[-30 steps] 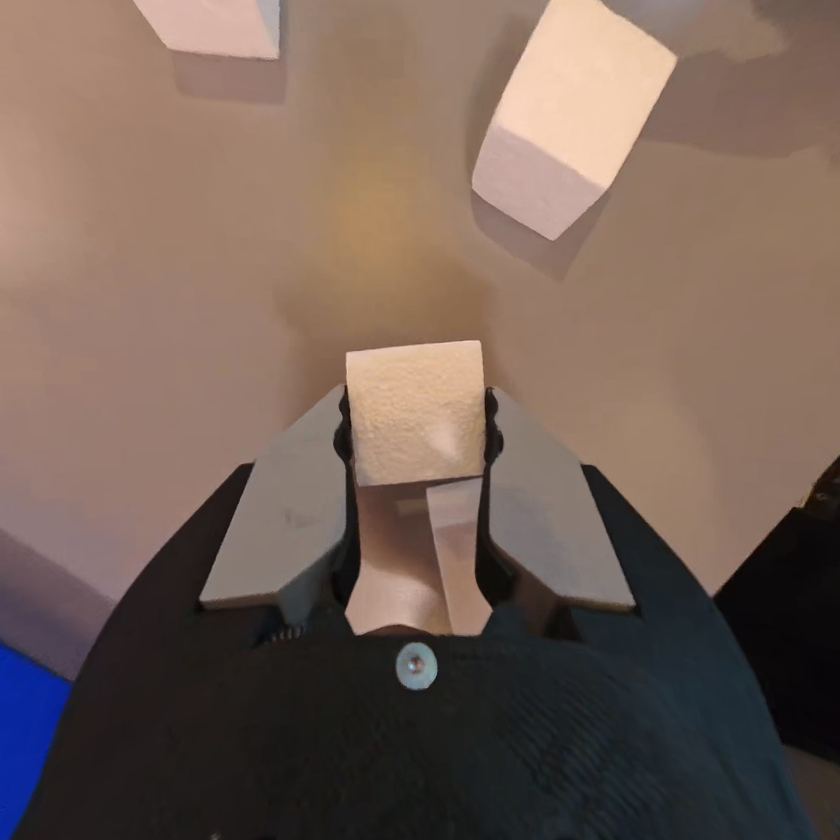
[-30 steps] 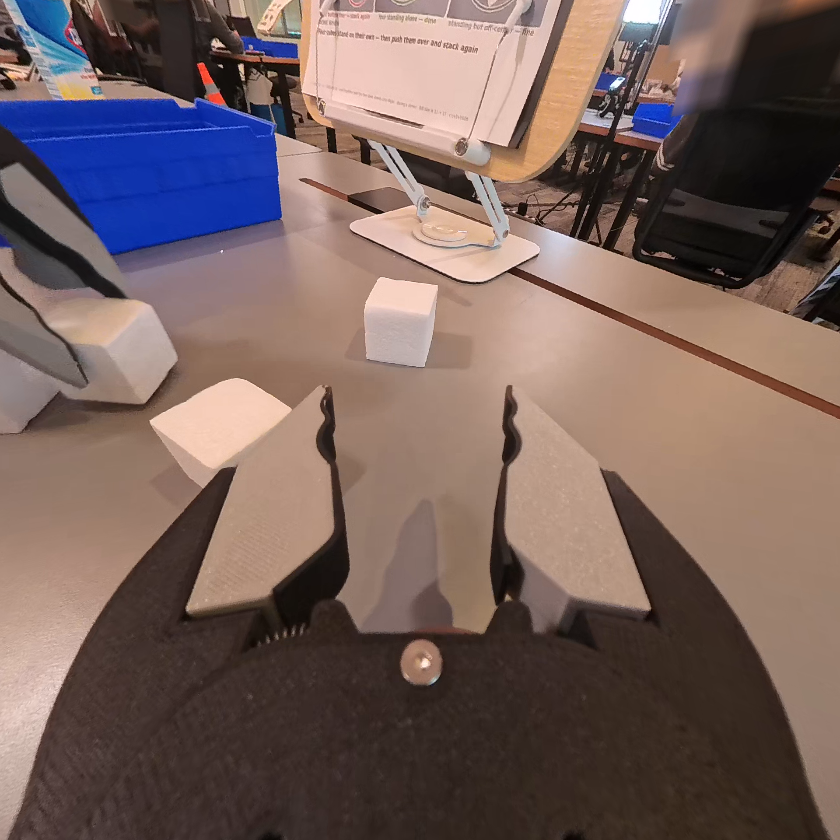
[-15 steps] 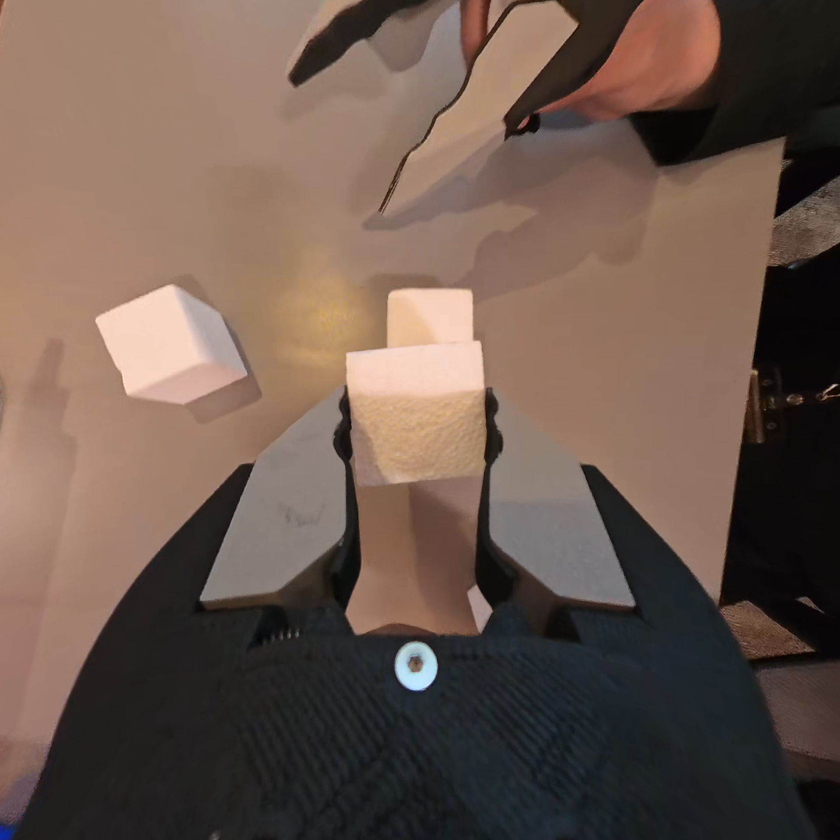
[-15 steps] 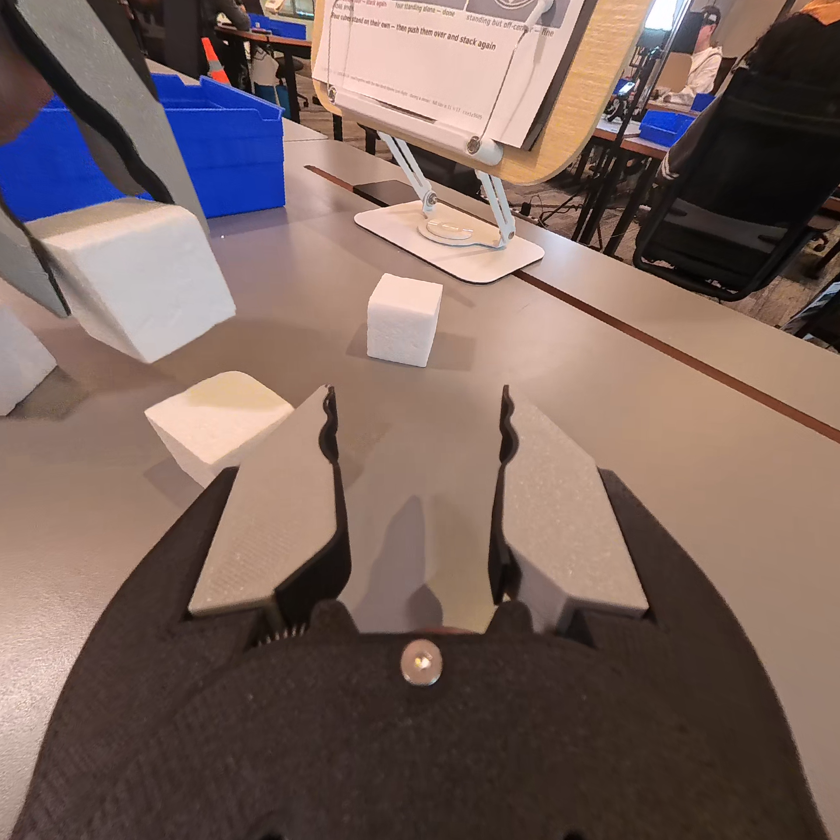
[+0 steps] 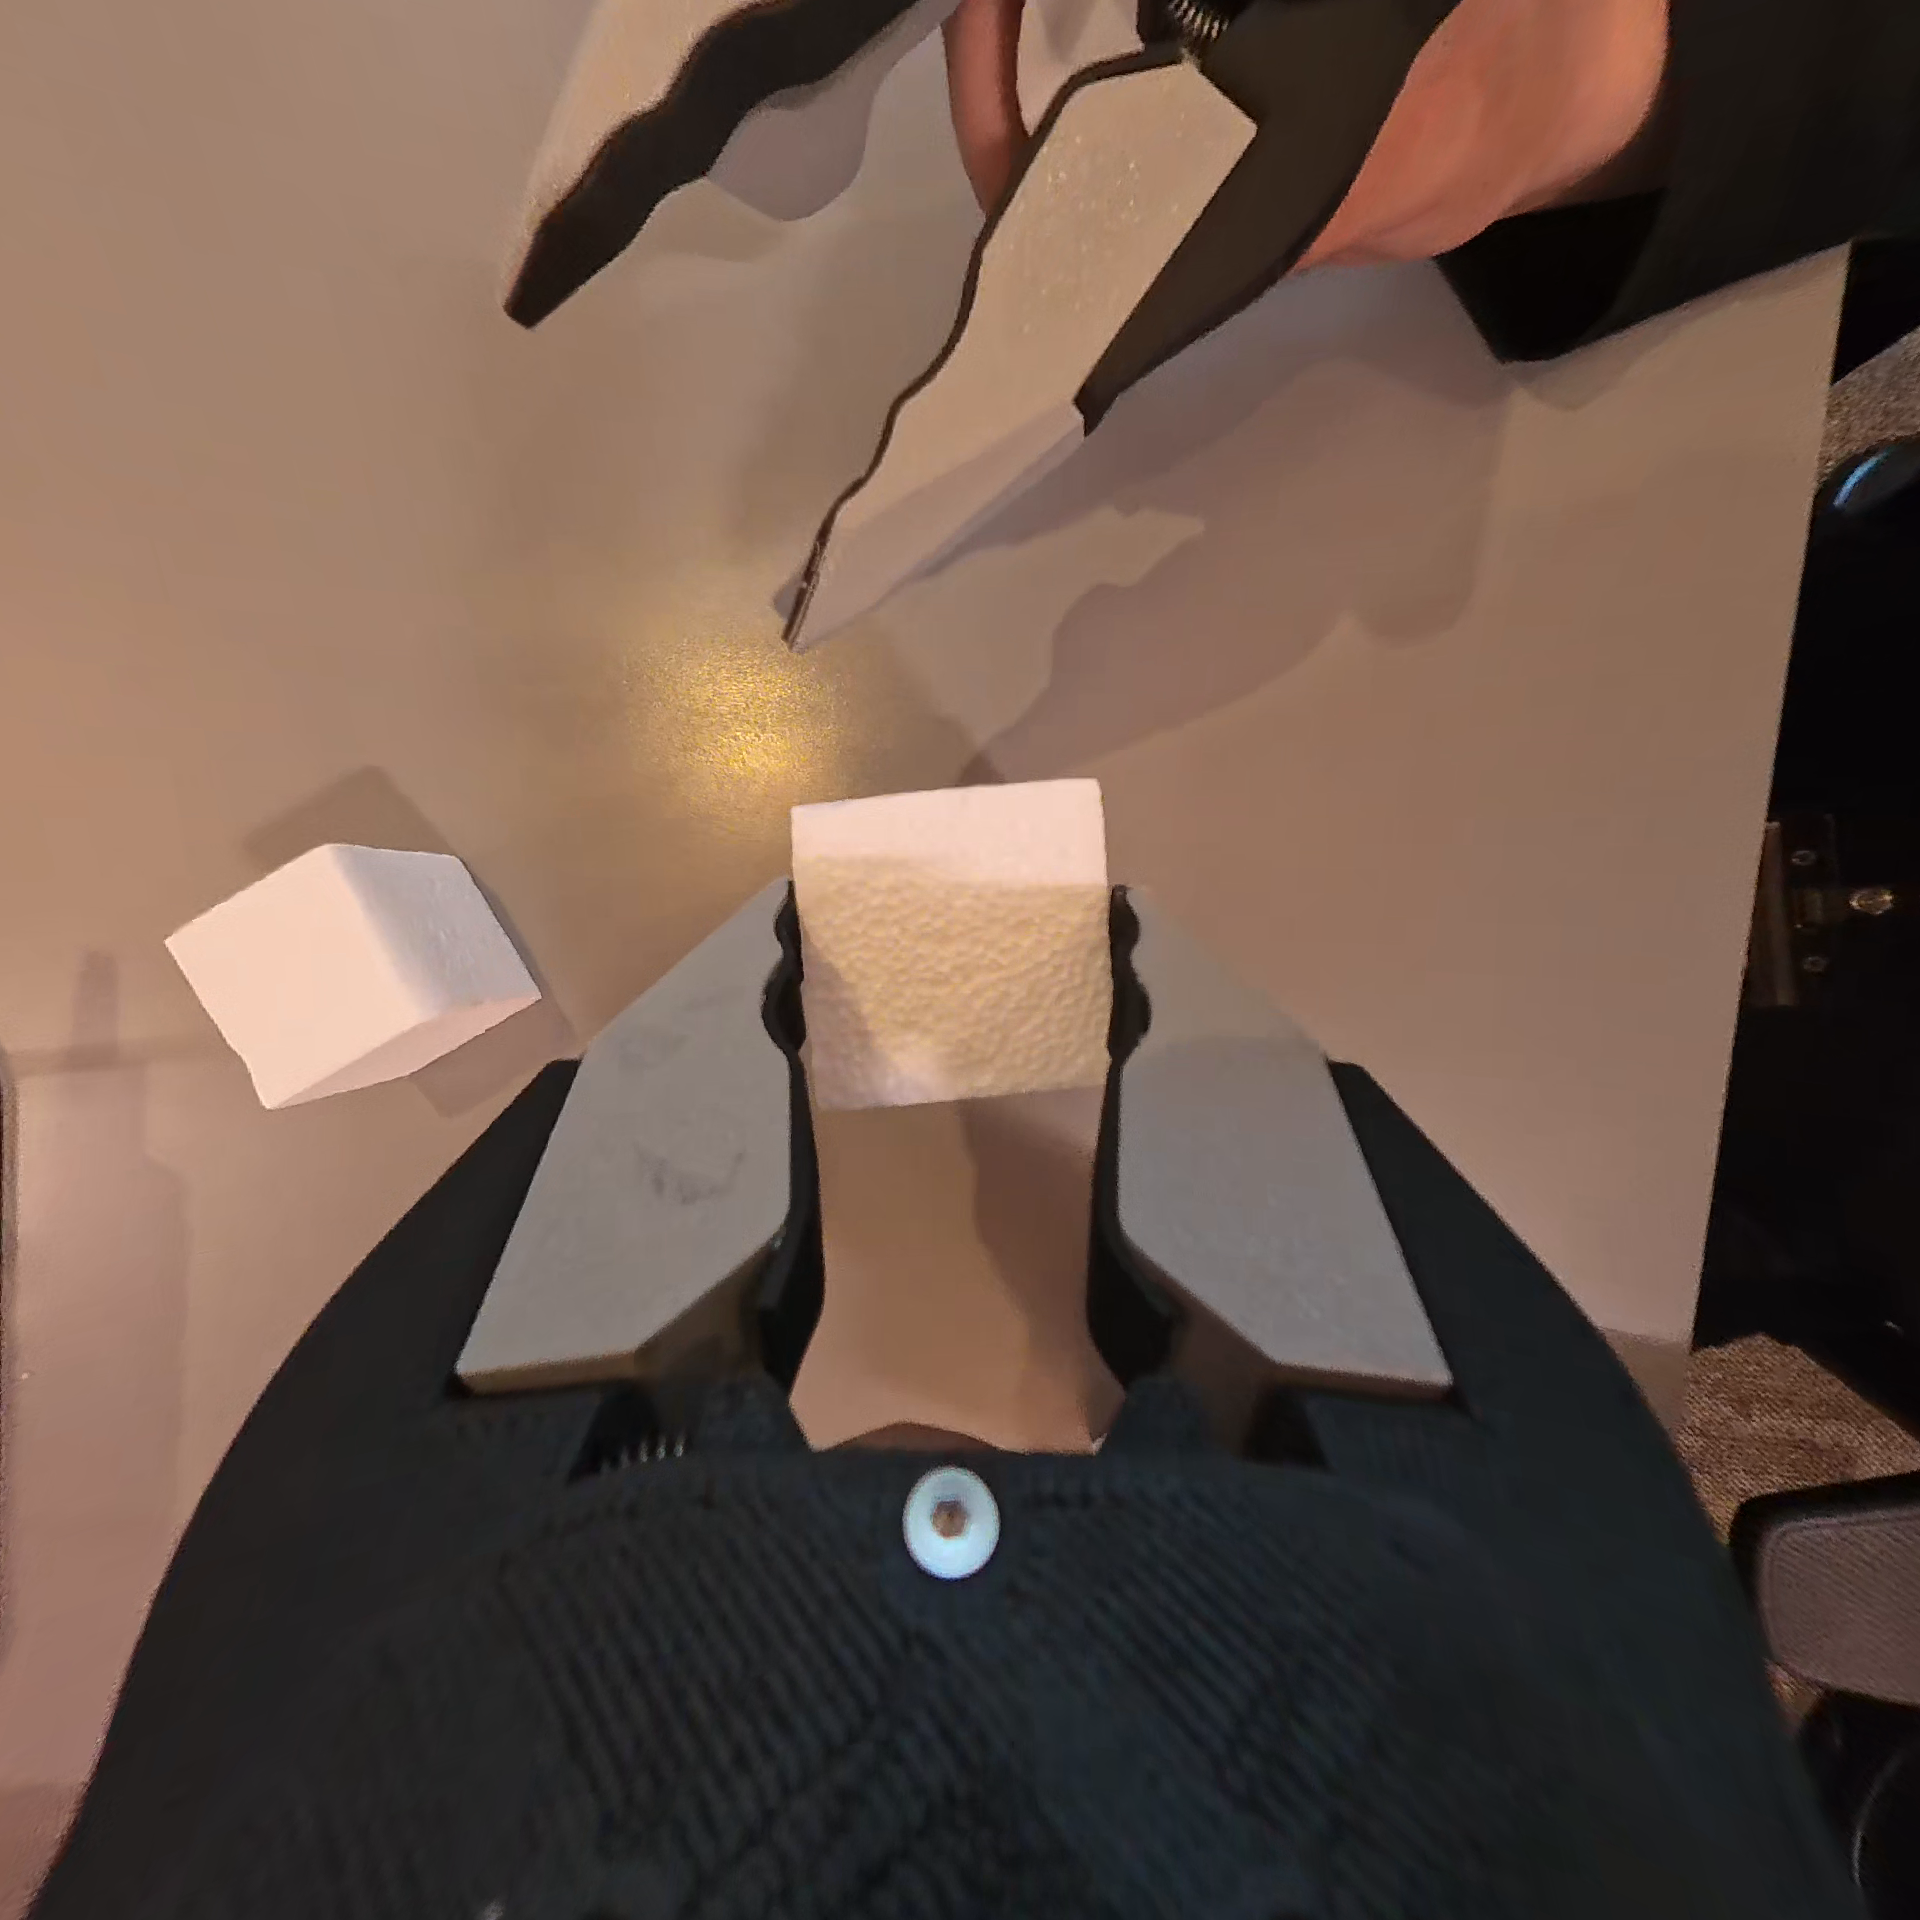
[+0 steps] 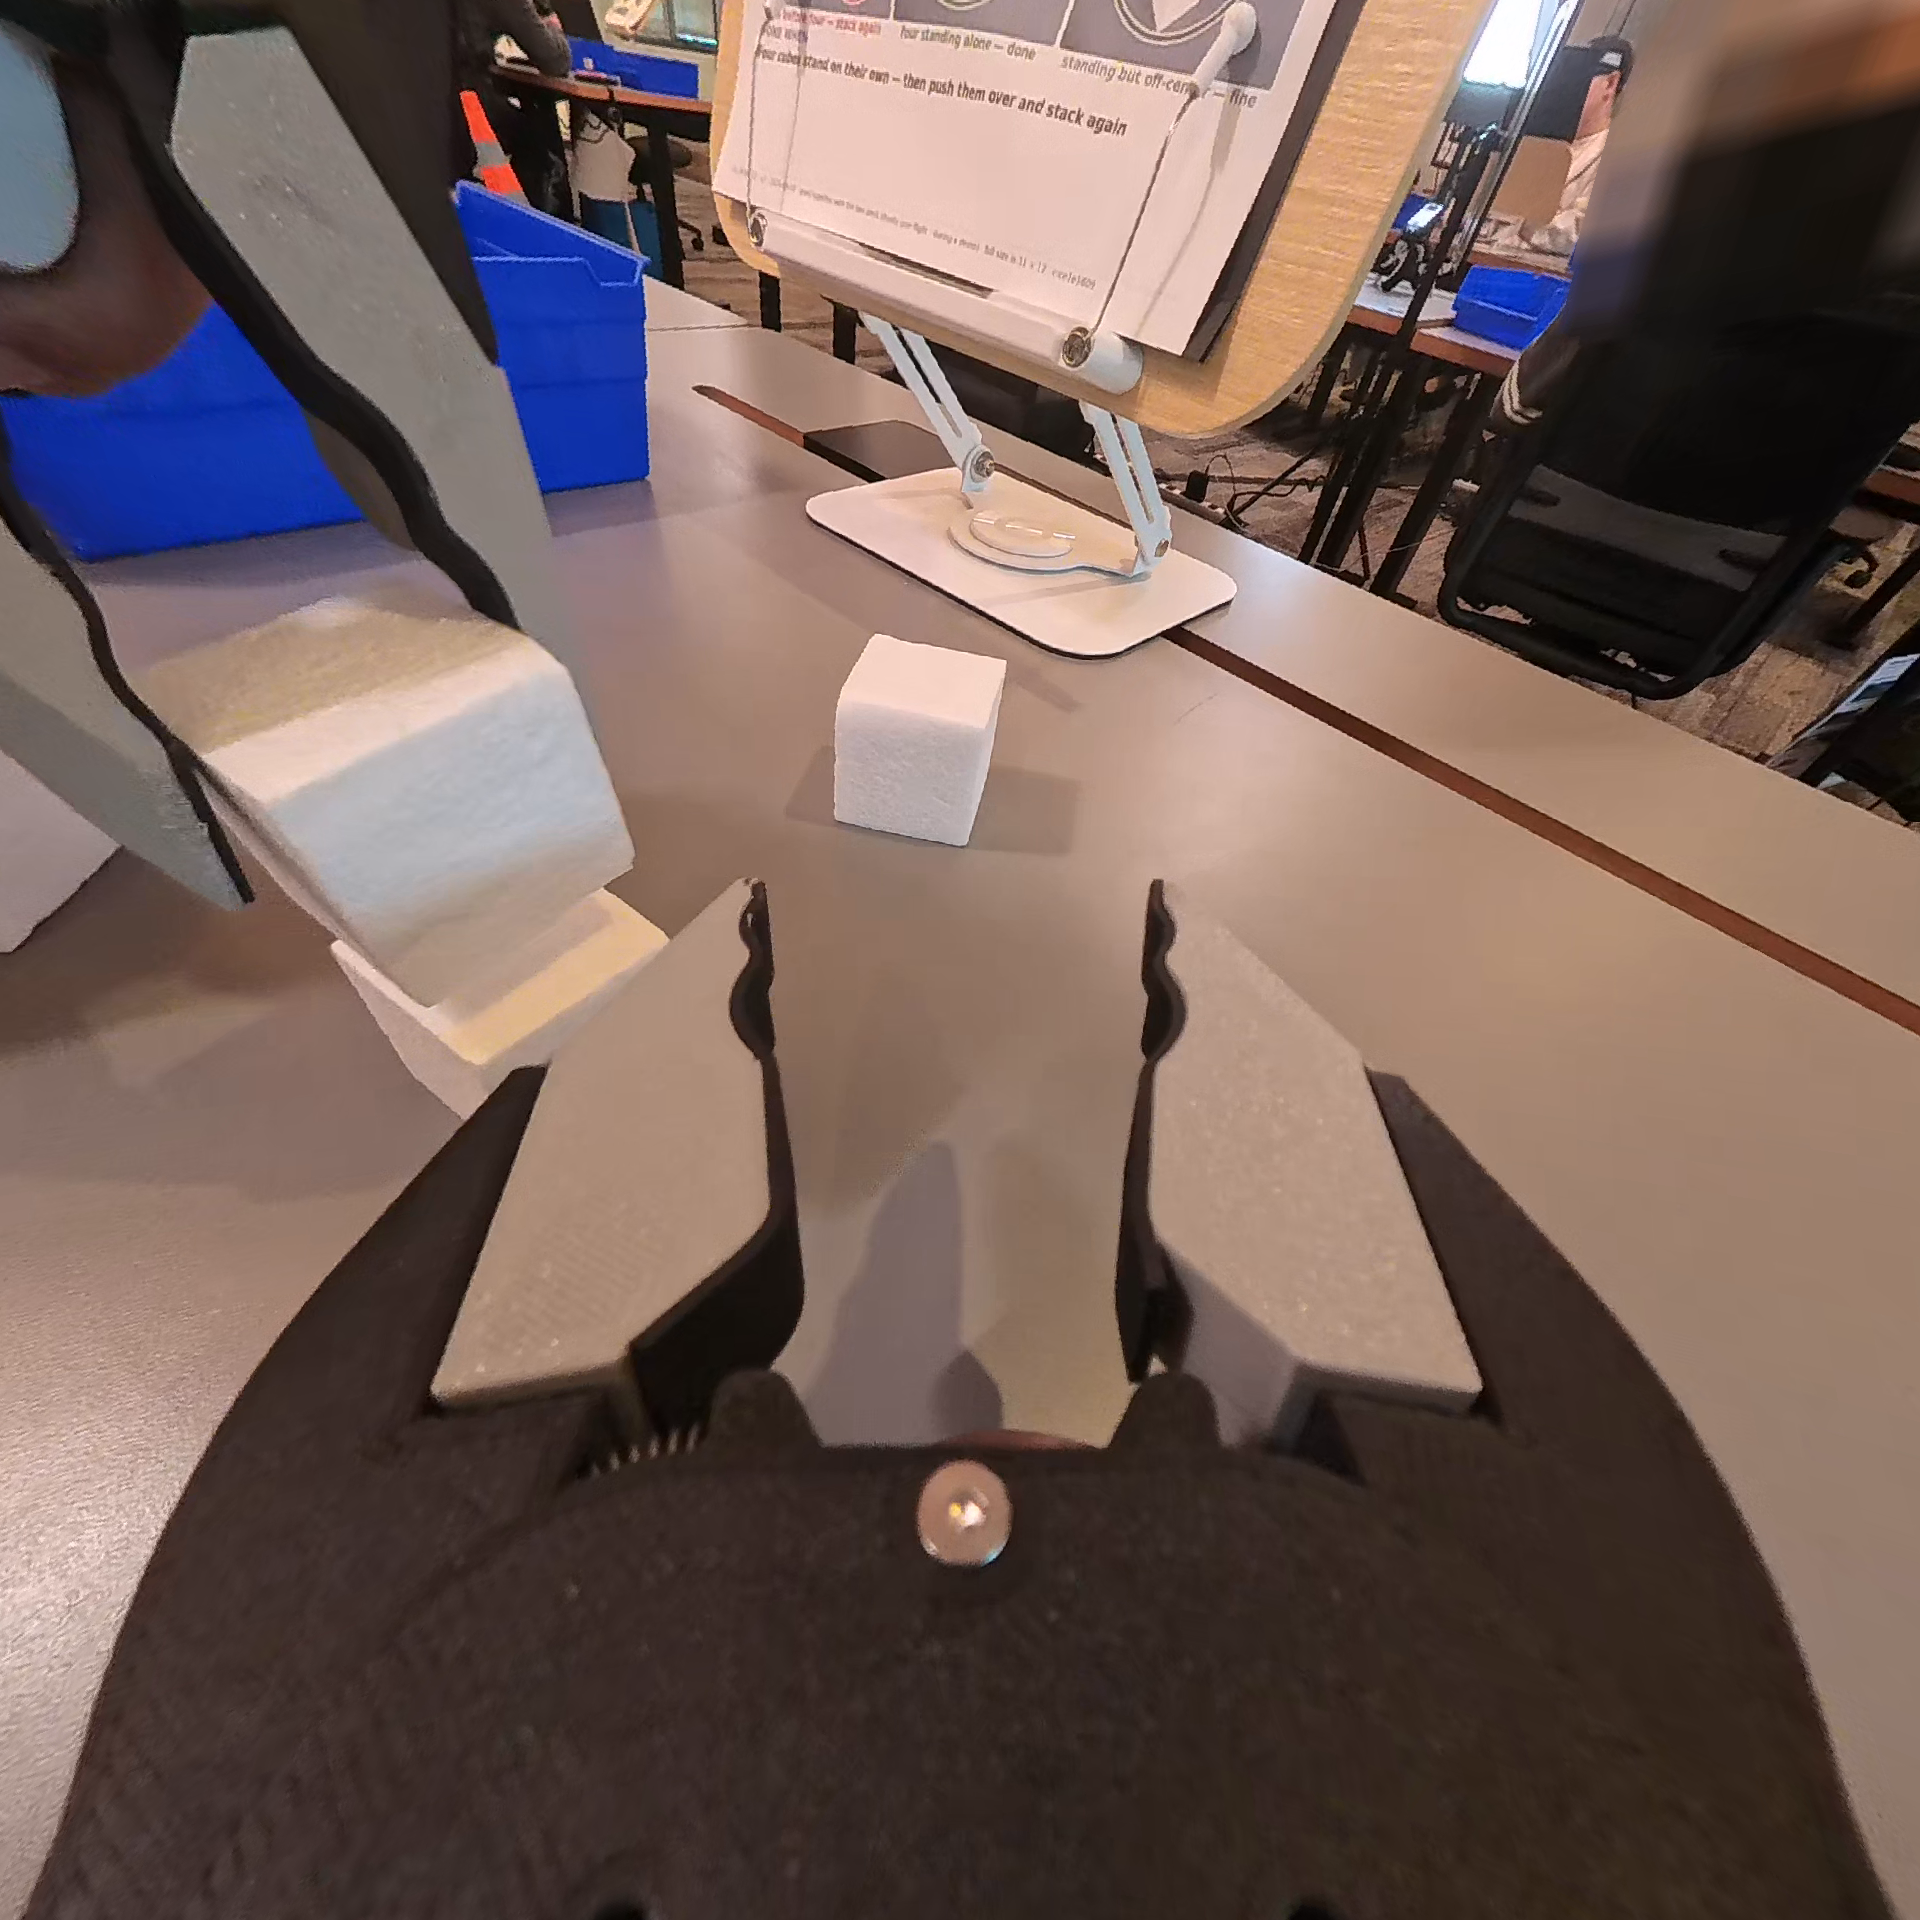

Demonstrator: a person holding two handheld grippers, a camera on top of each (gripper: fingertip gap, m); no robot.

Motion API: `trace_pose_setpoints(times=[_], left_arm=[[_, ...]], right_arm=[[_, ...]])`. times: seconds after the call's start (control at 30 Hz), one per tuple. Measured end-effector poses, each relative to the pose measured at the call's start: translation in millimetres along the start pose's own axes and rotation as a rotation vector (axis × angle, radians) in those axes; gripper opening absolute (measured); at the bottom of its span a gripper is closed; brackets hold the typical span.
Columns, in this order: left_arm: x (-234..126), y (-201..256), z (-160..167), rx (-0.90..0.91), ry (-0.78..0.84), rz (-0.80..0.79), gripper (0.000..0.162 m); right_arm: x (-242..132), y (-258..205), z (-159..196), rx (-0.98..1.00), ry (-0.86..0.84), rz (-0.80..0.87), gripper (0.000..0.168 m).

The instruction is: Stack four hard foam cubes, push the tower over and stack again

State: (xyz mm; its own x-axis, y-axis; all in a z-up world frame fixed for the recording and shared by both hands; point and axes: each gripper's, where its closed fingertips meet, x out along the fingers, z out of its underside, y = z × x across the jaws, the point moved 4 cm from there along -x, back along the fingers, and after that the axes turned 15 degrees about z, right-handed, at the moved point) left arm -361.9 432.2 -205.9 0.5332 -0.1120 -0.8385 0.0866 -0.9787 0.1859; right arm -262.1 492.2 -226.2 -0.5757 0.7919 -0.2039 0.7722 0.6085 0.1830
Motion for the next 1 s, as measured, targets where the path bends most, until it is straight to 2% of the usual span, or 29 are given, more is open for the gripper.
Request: trace_pose_setpoints(times=[0.2,0.93,1.0], left_arm=[[4,-1,-7,-0.004,-0.01,0.003,0.056],[18,-6,-1,-0.016,-0.039,0.009,0.057],[18,-6,-2,-0.013,-0.031,0.012,0.063]], right_arm=[[-1,-2,-1,-0.017,0.005,0.0,0.07],[-1,-2,-1,-0.016,0.005,-0.002,0.069],[-1,-2,-1,-0.016,0.006,-0.002,0.069]])
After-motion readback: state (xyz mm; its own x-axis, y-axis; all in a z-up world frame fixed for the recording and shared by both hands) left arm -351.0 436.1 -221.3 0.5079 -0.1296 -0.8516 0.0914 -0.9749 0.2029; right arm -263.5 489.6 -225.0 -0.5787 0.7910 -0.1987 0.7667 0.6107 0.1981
